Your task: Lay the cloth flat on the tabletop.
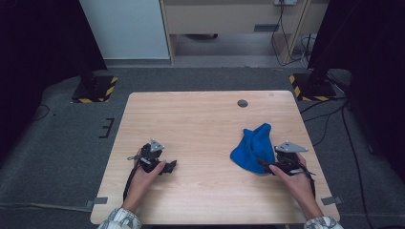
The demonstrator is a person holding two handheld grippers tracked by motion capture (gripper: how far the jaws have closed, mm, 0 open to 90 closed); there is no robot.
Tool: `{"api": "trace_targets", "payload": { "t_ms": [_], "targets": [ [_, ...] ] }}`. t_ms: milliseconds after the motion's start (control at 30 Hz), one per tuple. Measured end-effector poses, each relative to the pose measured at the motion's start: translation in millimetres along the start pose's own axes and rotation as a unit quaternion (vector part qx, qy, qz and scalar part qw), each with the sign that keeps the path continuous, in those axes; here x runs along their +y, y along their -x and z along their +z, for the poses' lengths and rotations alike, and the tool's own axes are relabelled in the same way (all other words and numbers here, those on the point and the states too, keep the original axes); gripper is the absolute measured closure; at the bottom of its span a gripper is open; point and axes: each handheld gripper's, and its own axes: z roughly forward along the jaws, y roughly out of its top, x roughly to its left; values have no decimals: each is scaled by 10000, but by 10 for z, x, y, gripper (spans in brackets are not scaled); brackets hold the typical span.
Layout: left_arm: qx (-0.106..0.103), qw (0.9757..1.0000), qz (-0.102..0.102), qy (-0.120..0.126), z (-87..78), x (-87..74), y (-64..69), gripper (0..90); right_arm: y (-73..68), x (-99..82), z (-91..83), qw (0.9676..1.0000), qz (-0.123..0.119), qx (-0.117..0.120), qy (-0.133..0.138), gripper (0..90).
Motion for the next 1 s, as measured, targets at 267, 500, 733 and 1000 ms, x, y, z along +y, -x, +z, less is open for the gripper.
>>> {"api": "trace_targets", "payload": {
  "t_ms": [267, 500, 733, 1000],
  "targets": [
    [8, 10000, -10, 0, -1, -2, 3, 0, -67, -23, 204, 9988, -146, -12, -468, 195],
    [-13, 10000, 23, 30, -6, 0, 21, 7, -72, -18, 170, 9983, -221, 118, -518, 737],
    [-54, 9997, 231, 88, -10, 66, 161, 84, -274, 98, 107, 9966, -140, 778, -224, 794],
    [-85, 9994, 277, 207, -46, 73, 206, 101, -744, 248, 248, 9902, -444, 1314, -159, 793]
  ]
}}
